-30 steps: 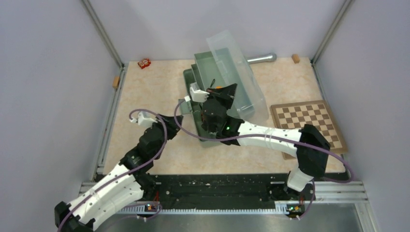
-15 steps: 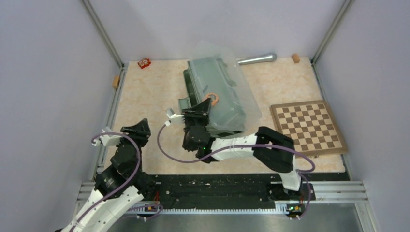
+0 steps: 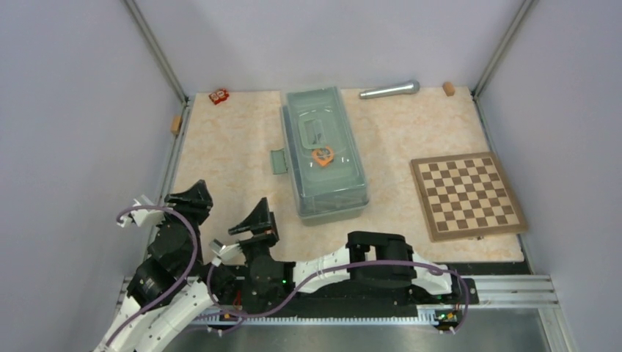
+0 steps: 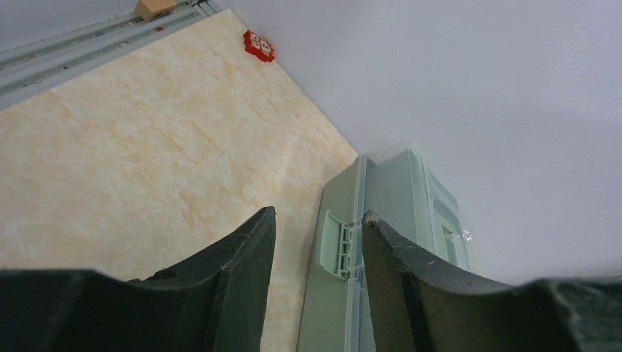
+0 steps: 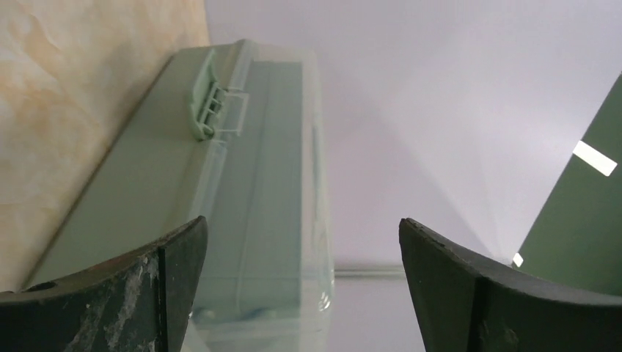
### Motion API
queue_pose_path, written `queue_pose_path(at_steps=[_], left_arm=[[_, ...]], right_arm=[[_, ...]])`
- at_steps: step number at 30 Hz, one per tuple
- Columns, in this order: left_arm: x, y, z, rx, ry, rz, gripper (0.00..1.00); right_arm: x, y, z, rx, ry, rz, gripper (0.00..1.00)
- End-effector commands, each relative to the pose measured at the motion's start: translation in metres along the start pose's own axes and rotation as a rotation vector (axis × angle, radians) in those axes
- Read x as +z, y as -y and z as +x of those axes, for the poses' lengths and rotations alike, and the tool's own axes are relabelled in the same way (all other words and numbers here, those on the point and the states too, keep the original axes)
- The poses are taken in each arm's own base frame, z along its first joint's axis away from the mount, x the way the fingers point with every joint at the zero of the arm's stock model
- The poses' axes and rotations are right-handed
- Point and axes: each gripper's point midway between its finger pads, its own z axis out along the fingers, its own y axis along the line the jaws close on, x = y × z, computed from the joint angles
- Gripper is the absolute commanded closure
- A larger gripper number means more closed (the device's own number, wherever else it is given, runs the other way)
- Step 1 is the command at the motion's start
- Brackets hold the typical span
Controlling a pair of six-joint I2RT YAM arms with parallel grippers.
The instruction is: Pack the tool kit
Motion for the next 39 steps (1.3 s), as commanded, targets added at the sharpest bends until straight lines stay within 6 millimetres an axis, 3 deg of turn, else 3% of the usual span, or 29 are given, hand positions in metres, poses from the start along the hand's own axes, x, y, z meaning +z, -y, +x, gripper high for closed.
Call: queue_pose_path(at_steps=[1,6,8,12,18,24,28,32,39], left_arm=[[-0.005,-0.004,-0.021,0.032,0.04,-0.018,0.48],[-0.006,-0.007,-0.025,0.06,0.049,-0.027,0.47],[-0.005,-0.006,-0.023,0.076,0.041,-0.024,0.45],[-0.003,0.002,-0.016,0.115,0.004,-0.009,0.42],[0.0,0.021,-0.008,0.166,-0.048,0.019,0.33],[0.005,0.041,0.0,0.207,-0.09,0.045,0.24],[0.008,0.053,0.008,0.216,-0.12,0.076,0.21],[0.011,0.07,0.027,0.238,-0.185,0.127,0.19],[0.017,0.099,0.096,0.271,-0.387,0.229,0.17]], right_arm=[[-0.007,-0.014,-0.03,0.104,0.083,-0.062,0.01],[-0.012,-0.024,-0.043,0.169,0.153,-0.19,0.01],[-0.012,-0.015,-0.047,0.261,0.178,-0.24,0.01],[-0.006,0.007,-0.033,0.317,0.171,-0.286,0.01],[0.021,0.041,0.024,0.399,0.072,-0.303,0.01],[0.022,0.091,0.063,0.555,0.106,-0.331,0.02],[0.03,0.113,0.094,0.709,0.108,-0.389,0.02],[0.044,0.118,0.134,0.862,0.061,-0.461,0.03],[0.075,0.1,0.201,1.203,-0.067,-0.58,0.05]])
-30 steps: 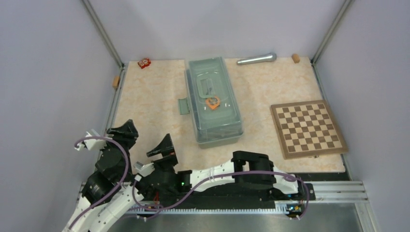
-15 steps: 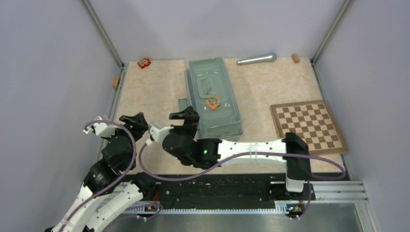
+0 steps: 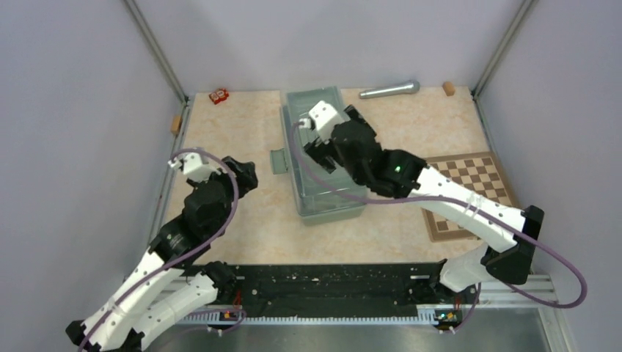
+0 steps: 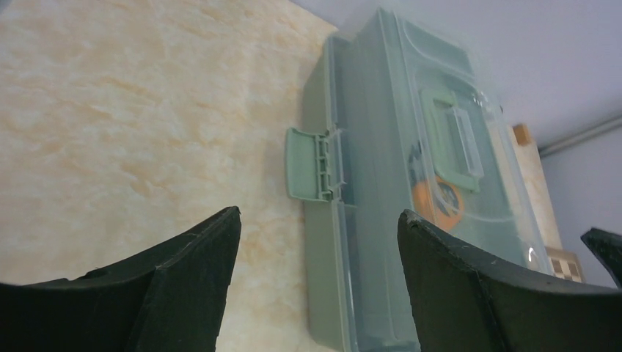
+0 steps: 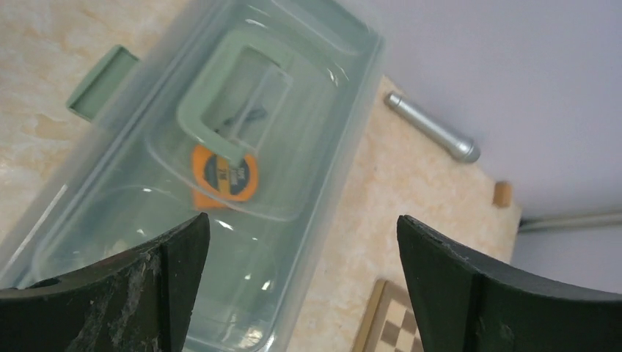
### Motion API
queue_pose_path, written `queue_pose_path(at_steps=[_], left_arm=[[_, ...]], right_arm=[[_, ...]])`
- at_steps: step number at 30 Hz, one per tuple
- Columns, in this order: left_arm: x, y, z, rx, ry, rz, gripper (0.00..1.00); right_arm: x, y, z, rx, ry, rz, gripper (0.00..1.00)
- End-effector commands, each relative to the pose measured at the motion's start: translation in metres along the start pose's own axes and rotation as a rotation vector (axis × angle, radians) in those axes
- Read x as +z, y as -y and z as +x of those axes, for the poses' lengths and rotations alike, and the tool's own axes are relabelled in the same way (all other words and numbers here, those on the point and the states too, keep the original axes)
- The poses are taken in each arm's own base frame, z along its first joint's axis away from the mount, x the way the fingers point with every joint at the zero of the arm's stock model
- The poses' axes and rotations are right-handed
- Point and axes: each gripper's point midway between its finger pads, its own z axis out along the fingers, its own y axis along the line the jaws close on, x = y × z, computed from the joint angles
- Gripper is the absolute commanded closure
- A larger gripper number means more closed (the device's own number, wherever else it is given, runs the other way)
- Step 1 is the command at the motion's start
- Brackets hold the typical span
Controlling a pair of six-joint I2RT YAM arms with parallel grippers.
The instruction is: Pack the tool kit
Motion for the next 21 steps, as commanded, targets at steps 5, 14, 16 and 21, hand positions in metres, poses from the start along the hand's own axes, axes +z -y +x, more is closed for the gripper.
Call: queue_pose_path(at_steps=[5,14,16,21], left_arm=[[0.038,0.052,0.051,-0.071,-0.22,0.175,0.17],[0.098,0.019,0.073,-0.329,-0.328,0.201,0.17],[0.111,0.015,0.072,-0.363,-0.32,0.216,0.17],[0.136,-0.012,0.081,-0.506,-0.314,0.202,0.18]], right_arm=[[0.022,0.037,0.055,0.515,-0.093,-0.188,0.07],[0.071,0.061,0.072,0.774,-0.088,-0.283,0.12],[0.082,0.061,0.076,0.798,-0.088,-0.287,0.13],[0.101,0.055,0.089,0.826,-0.112,-0.3,0.16]])
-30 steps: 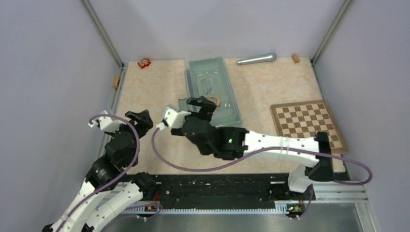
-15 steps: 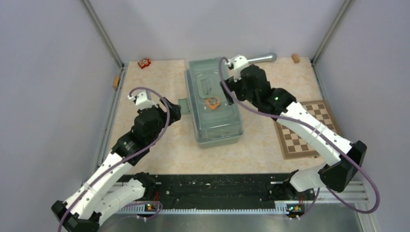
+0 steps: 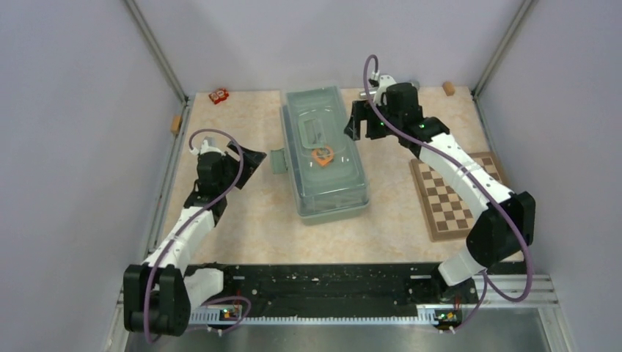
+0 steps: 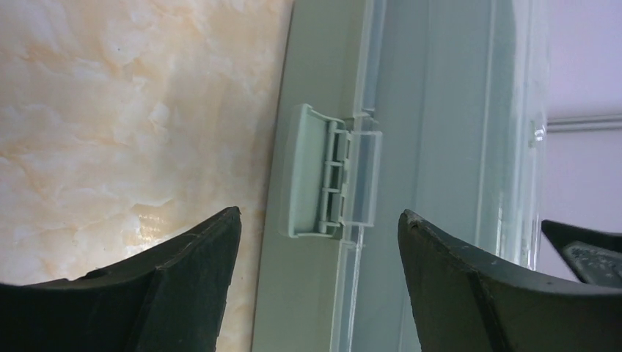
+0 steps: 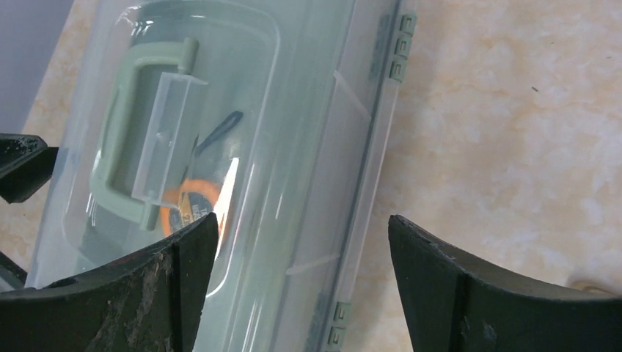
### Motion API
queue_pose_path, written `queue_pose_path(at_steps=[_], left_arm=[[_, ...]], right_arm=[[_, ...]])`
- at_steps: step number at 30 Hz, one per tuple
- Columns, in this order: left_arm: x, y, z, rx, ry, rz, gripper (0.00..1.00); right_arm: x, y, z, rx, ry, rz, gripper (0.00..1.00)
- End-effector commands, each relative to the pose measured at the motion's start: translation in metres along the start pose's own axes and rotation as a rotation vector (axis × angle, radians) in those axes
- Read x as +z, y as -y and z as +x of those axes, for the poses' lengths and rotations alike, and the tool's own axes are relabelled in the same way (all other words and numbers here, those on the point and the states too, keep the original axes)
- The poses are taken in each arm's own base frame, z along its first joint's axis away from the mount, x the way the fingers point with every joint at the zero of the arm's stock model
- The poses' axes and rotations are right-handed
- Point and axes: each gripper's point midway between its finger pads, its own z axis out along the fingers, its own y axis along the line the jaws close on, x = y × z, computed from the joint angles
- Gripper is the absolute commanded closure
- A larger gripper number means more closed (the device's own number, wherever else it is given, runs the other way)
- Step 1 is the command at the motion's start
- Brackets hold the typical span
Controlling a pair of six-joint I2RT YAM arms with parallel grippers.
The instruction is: Pack the tool kit
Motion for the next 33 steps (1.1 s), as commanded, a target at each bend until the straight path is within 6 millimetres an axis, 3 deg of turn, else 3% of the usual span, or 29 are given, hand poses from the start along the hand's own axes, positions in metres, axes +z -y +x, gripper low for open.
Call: queue_pose_path(at_steps=[1,5,10,16,26,33], left_arm=[[0.012,0.01,-0.017,-0.139,0.023,0.172,0.19],[0.028,-0.028,-0.021,-0.205,0.033,0.089,0.25],[0.049,-0.053,0.004,-0.166,-0.122,-0.009,0.31],[0.064,-0.08,0.024,-0.184,-0.187,-0.068,0.35],[0.079,-0.073,0.041,-0.171,-0.263,-0.039,0.35],[0.092,-0.066,0.043,-0.205,-0.267,0.01,0.35]], right_arm=[[0.012,-0.011,-0.008,0.048,0.034,-0.087,0.17],[0.02,-0.01,-0.002,0.05,0.016,-0.095,0.22],[0.027,-0.008,0.004,0.05,-0.004,-0.099,0.3],[0.032,-0.009,0.014,0.075,-0.04,-0.111,0.41],[0.04,0.008,0.041,0.007,-0.119,0.054,0.45],[0.04,0.007,0.042,-0.005,-0.12,0.058,0.46]])
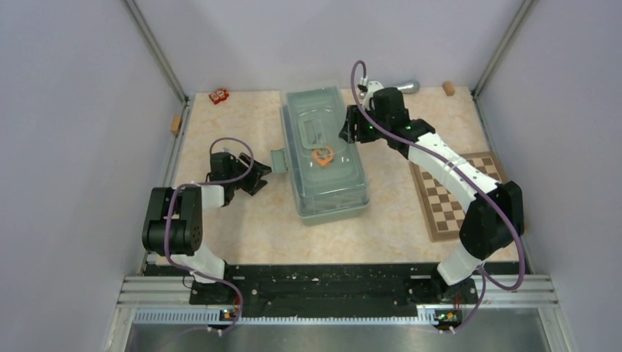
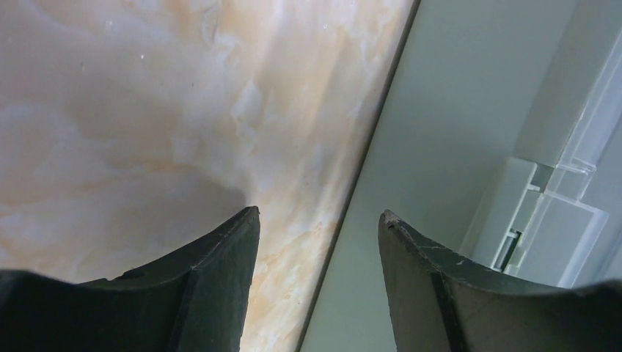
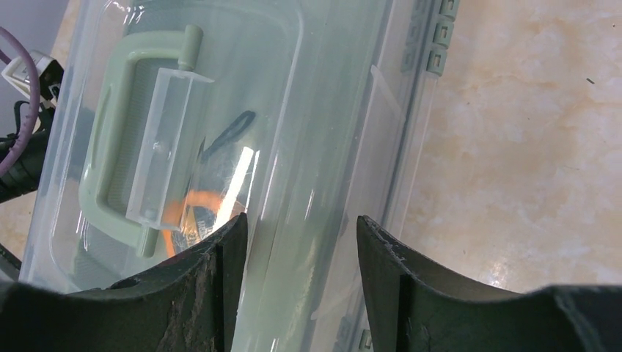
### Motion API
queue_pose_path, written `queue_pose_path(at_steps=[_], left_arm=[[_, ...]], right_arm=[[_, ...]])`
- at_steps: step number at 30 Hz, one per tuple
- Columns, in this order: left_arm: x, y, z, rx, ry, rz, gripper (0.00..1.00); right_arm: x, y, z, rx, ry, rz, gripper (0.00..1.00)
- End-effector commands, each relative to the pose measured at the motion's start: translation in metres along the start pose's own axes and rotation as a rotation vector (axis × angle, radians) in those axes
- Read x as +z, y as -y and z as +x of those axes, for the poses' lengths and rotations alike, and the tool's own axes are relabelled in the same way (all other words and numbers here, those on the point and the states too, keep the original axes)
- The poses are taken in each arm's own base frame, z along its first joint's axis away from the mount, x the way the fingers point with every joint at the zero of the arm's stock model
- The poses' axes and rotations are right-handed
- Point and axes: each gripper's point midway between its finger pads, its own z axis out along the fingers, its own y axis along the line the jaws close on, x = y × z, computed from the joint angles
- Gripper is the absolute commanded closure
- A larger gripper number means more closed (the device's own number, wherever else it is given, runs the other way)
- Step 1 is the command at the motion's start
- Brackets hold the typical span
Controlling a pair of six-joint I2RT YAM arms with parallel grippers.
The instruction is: Pack the tool kit
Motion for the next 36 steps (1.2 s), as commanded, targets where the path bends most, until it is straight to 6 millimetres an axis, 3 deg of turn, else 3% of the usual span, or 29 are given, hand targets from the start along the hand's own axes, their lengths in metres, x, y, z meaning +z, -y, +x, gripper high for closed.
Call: queue_pose_path(at_steps=[1,3,15,22,27,36], left_arm=[[0.008,0.029,-0.011,0.018,0.015,0.127,0.35],[0.009,0.043,0.0,0.03,-0.012,0.182,0.35],[-0.034,0.105,0.008,0.109,0.035,0.41,0.35],[-0.026,0.111,0.026,0.112,-0.009,0.428,0.35],[-0.026,0.116,0.029,0.084,-0.014,0.465,0.35],[-0.052,0.146,0.024,0.082,0.016,0.567,0.35]], right_arm=[[0.005,0.016,0.017,-0.04,-0.061,0.08,0.46],[0.004,0.015,0.016,-0.042,-0.059,0.078,0.46],[0.005,0.01,0.017,-0.051,-0.062,0.071,0.46],[0.004,0.007,0.015,-0.057,-0.055,0.064,0.46],[0.003,0.007,0.018,-0.06,-0.059,0.064,0.46],[0.001,0.007,0.019,-0.062,-0.057,0.064,0.46]])
